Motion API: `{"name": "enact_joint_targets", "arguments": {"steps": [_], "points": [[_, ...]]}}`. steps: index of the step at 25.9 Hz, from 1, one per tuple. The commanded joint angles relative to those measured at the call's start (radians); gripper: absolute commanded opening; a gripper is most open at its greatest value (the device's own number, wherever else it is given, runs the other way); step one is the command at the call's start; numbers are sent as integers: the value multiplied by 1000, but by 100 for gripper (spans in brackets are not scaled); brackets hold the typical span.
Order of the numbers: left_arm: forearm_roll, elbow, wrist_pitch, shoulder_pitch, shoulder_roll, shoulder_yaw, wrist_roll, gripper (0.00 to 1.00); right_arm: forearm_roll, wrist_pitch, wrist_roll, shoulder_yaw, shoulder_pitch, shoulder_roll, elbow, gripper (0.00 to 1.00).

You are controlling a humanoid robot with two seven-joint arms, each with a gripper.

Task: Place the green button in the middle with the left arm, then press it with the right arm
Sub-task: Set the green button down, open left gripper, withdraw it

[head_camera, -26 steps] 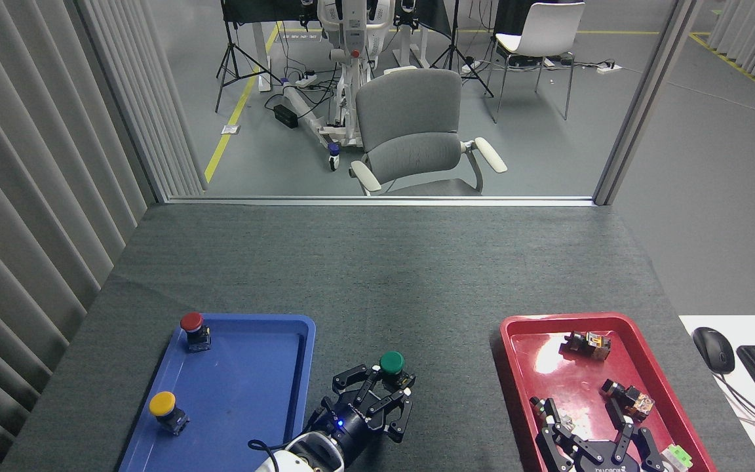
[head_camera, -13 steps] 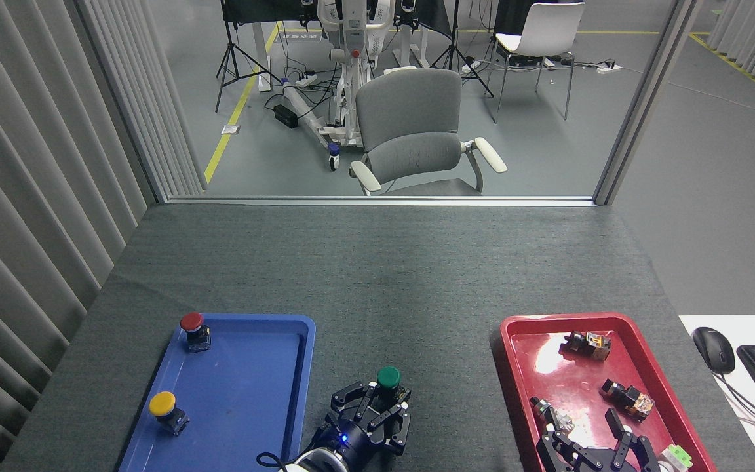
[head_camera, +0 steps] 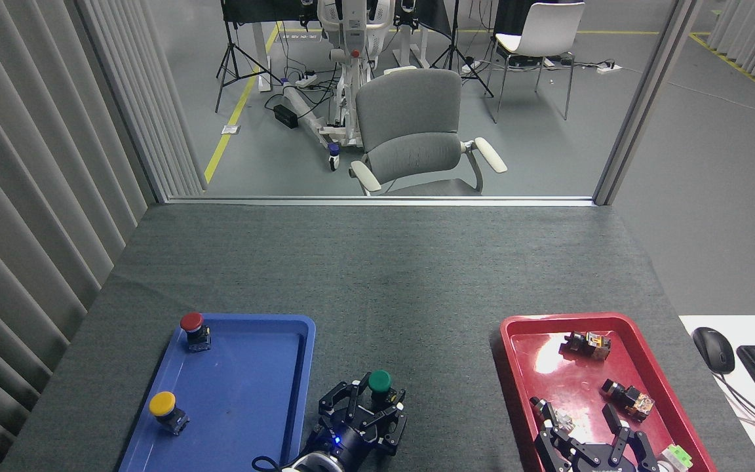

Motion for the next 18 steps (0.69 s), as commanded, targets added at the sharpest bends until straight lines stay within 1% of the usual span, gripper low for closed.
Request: {"name": "enact_joint_targets", "arguments": {"steps": [1,3,7,10,13,16,18], "points": [[15,-25,4,8,10,-1,10,99,11,-1,-16,18,-13,8,-1,99],[13,-60,6,26,23,-1,10,99,24,-1,-18,18,-14,8,-1,99],[13,-137,8,51,50,-1,9,99,27,-1,-18,21,-17,9,0,99],[13,-236,11,95,92,4,3,99,30,-1,-18,44,-30,14,-1,99],[18,-351,12,149,144,19,-5,99,59,7,-16,105,-60,11,-1,98],[21,-428,12,204,194,71,-7,99,63,11,-16,197,-111,2,-14,77],[21,-457,12,233,213,94,-8,99,66,7,-16,214,-131,6,-6,59]]}}
